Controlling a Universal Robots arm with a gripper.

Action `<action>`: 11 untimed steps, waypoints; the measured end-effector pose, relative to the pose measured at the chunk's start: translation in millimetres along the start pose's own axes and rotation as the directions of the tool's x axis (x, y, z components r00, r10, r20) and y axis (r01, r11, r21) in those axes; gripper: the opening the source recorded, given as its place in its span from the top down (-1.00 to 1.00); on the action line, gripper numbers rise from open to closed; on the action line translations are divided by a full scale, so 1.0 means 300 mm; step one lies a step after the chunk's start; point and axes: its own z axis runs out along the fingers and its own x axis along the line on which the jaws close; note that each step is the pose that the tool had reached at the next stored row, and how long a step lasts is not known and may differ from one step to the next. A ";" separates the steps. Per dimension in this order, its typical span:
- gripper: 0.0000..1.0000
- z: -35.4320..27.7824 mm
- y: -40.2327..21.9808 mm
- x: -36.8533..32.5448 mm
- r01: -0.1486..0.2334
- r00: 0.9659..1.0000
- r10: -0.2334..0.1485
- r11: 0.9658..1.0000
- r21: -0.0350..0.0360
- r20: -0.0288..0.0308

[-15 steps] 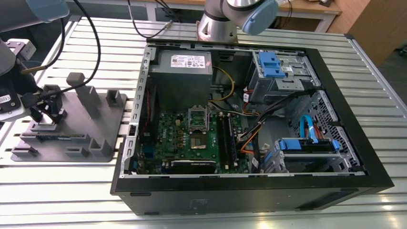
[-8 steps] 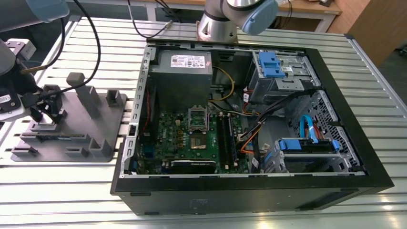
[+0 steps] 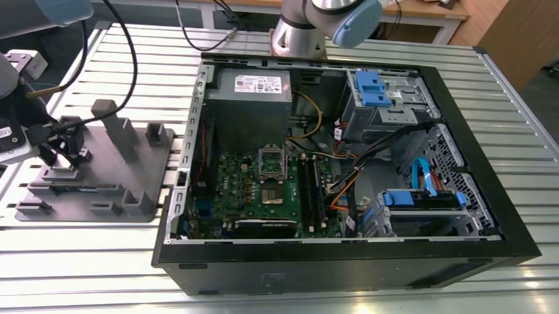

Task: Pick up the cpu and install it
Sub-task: 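Pick up the cpu and move it towards the insertion slot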

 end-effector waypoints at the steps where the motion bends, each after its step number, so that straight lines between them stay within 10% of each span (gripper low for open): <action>1: 0.06 0.000 0.000 0.000 0.000 1.000 0.000 1.000 0.000 0.000; 11: 0.06 -0.001 0.000 0.000 0.005 1.000 -0.005 1.000 0.000 0.000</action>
